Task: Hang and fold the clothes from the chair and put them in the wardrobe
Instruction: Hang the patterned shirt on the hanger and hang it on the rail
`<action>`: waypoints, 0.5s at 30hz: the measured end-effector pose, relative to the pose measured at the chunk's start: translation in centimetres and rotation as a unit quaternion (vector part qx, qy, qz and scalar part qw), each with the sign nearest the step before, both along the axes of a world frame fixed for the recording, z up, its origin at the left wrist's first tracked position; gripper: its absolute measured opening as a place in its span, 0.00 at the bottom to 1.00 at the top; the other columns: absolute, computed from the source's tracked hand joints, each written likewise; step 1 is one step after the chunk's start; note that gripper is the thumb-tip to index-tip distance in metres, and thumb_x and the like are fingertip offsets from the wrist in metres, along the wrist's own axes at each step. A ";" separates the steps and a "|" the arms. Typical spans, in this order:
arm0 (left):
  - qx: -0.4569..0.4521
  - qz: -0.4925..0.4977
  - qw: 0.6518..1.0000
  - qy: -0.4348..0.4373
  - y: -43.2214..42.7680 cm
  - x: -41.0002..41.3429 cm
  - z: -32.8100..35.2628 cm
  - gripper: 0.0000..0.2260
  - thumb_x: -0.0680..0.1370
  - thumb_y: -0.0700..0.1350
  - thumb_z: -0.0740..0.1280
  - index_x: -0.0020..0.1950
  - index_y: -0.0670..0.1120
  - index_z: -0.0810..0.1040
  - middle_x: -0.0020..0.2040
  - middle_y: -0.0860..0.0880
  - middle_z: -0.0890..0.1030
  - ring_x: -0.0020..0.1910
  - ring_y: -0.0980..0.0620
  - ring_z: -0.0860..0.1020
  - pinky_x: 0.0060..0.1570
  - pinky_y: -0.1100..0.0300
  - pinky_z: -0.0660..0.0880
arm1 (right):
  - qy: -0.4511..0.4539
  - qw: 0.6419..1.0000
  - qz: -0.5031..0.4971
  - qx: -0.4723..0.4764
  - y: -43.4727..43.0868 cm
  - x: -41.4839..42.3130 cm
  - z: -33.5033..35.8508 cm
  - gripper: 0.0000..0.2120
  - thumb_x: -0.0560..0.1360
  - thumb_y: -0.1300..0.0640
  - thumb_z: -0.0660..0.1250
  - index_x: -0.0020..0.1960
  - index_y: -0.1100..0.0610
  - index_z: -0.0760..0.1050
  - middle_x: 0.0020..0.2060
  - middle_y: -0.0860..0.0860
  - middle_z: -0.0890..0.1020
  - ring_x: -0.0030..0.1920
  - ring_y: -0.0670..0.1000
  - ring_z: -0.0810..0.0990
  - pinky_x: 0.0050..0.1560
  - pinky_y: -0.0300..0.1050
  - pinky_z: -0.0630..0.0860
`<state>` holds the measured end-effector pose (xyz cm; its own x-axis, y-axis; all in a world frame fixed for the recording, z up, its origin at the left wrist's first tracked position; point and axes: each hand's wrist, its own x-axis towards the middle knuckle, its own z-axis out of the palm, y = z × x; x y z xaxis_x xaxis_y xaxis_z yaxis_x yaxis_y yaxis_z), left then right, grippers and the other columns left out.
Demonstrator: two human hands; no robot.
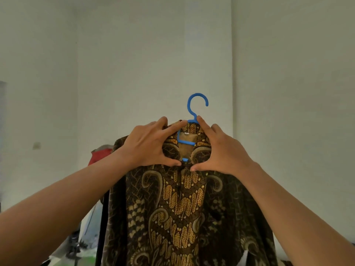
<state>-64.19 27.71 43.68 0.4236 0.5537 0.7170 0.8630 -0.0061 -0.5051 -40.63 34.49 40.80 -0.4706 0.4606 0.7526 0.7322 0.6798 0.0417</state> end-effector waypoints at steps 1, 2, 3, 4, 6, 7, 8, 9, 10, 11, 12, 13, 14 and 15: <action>0.000 -0.014 1.000 -0.001 -1.1 0.4 0.0 0.51 0.63 0.84 0.55 0.80 0.57 0.56 0.51 0.49 0.72 0.37 0.53 0.72 0.29 0.57 0.74 | 0.000 1.000 -0.015 0.003 -1.8 0.5 0.0 0.67 0.55 0.26 0.74 0.78 0.40 0.34 0.55 0.47 0.69 0.49 0.48 0.75 0.43 0.43 0.76; -0.001 -0.027 1.000 -0.002 -2.3 0.8 -0.2 0.51 0.63 0.83 0.56 0.80 0.57 0.56 0.51 0.49 0.72 0.36 0.53 0.71 0.29 0.57 0.73 | 0.001 1.000 -0.030 0.004 -3.5 1.0 -0.2 0.66 0.55 0.26 0.74 0.78 0.40 0.34 0.56 0.47 0.69 0.49 0.48 0.75 0.43 0.43 0.76; -0.002 -0.040 0.999 -0.005 -3.5 1.1 -0.5 0.51 0.63 0.83 0.56 0.80 0.57 0.56 0.50 0.49 0.72 0.36 0.53 0.70 0.29 0.58 0.73 | 0.003 0.999 -0.044 0.003 -5.3 1.5 -0.5 0.66 0.56 0.27 0.74 0.78 0.40 0.35 0.56 0.48 0.69 0.49 0.49 0.75 0.43 0.44 0.77; -0.006 -0.054 0.999 -0.006 -4.7 1.5 -1.0 0.51 0.63 0.83 0.56 0.79 0.57 0.57 0.50 0.49 0.72 0.36 0.53 0.70 0.29 0.58 0.73 | 0.005 0.998 -0.055 0.000 -7.2 1.9 -1.1 0.65 0.56 0.27 0.74 0.78 0.40 0.35 0.57 0.48 0.69 0.50 0.49 0.76 0.44 0.46 0.78; -0.024 -0.082 0.996 -0.006 -7.2 2.5 -2.1 0.51 0.63 0.83 0.57 0.79 0.58 0.57 0.50 0.49 0.73 0.35 0.53 0.70 0.28 0.58 0.73 | 0.005 0.997 -0.080 -0.016 -11.1 2.9 -2.3 0.65 0.56 0.28 0.74 0.77 0.39 0.35 0.58 0.48 0.69 0.52 0.51 0.77 0.47 0.49 0.80; -0.035 -0.095 0.995 -0.007 -8.5 3.0 -2.7 0.51 0.63 0.83 0.58 0.80 0.58 0.57 0.50 0.49 0.73 0.35 0.53 0.71 0.28 0.58 0.72 | 0.003 0.995 -0.093 -0.027 -13.1 3.5 -2.9 0.64 0.56 0.28 0.75 0.77 0.39 0.35 0.58 0.48 0.68 0.53 0.51 0.77 0.48 0.49 0.80; -0.045 -0.108 0.993 -0.008 -9.7 3.6 -3.2 0.51 0.62 0.83 0.58 0.80 0.58 0.57 0.50 0.49 0.73 0.35 0.53 0.71 0.28 0.58 0.72 | 0.004 0.994 -0.105 -0.037 -15.0 4.1 -3.4 0.64 0.56 0.28 0.75 0.77 0.39 0.36 0.59 0.48 0.69 0.53 0.51 0.77 0.48 0.50 0.80; -0.052 -0.121 0.991 -0.009 -10.8 4.4 -3.5 0.51 0.62 0.83 0.58 0.80 0.58 0.57 0.51 0.49 0.73 0.35 0.53 0.71 0.29 0.59 0.71 | 0.005 0.992 -0.119 -0.045 -16.9 4.9 -3.8 0.64 0.56 0.28 0.75 0.77 0.38 0.36 0.59 0.48 0.69 0.54 0.52 0.77 0.48 0.50 0.80; -0.055 -0.135 0.989 -0.008 -11.9 5.4 -3.6 0.52 0.62 0.83 0.58 0.80 0.58 0.57 0.51 0.49 0.73 0.35 0.53 0.71 0.29 0.59 0.71 | 0.007 0.990 -0.133 -0.048 -18.7 5.8 -3.9 0.64 0.56 0.28 0.75 0.77 0.38 0.36 0.59 0.49 0.69 0.54 0.52 0.77 0.49 0.50 0.80; -0.056 -0.150 0.987 -0.006 -12.9 6.4 -3.5 0.52 0.62 0.83 0.58 0.80 0.58 0.57 0.51 0.49 0.73 0.34 0.53 0.71 0.29 0.59 0.71 | 0.010 0.988 -0.146 -0.050 -20.4 6.9 -4.0 0.64 0.56 0.28 0.75 0.78 0.38 0.36 0.60 0.49 0.69 0.55 0.52 0.77 0.49 0.50 0.80; -0.056 -0.166 0.984 -0.004 -13.8 7.7 -3.2 0.52 0.62 0.83 0.58 0.80 0.58 0.56 0.51 0.49 0.73 0.35 0.53 0.71 0.29 0.58 0.73 | 0.015 0.986 -0.160 -0.051 -22.1 8.0 -3.9 0.64 0.57 0.28 0.75 0.78 0.38 0.36 0.60 0.49 0.69 0.54 0.52 0.77 0.49 0.50 0.79; -0.054 -0.181 0.982 -0.002 -14.7 9.1 -2.9 0.52 0.62 0.83 0.58 0.79 0.58 0.56 0.51 0.49 0.72 0.35 0.52 0.72 0.30 0.57 0.75 | 0.022 0.983 -0.174 -0.051 -23.6 9.3 -3.6 0.64 0.57 0.29 0.75 0.78 0.38 0.36 0.59 0.49 0.69 0.54 0.51 0.76 0.48 0.49 0.79; -0.052 -0.195 0.979 -0.001 -15.5 10.6 -2.5 0.51 0.62 0.83 0.58 0.79 0.58 0.56 0.51 0.49 0.72 0.35 0.52 0.73 0.31 0.55 0.76 | 0.028 0.981 -0.188 -0.048 -25.1 10.7 -3.3 0.64 0.57 0.29 0.76 0.78 0.38 0.36 0.59 0.49 0.68 0.54 0.51 0.76 0.48 0.48 0.78; -0.049 -0.208 0.977 0.000 -16.3 12.2 -2.1 0.51 0.62 0.83 0.58 0.79 0.58 0.56 0.52 0.49 0.72 0.36 0.51 0.74 0.31 0.54 0.77 | 0.032 0.977 -0.205 -0.045 -26.5 12.1 -3.0 0.64 0.57 0.30 0.76 0.78 0.38 0.37 0.58 0.49 0.68 0.54 0.51 0.75 0.48 0.48 0.78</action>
<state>-52.01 11.41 41.58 0.6263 0.3988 0.6699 0.7756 -0.4051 -0.4841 -28.53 8.04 37.83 -0.1852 0.6656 0.7229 0.9430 0.3273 -0.0598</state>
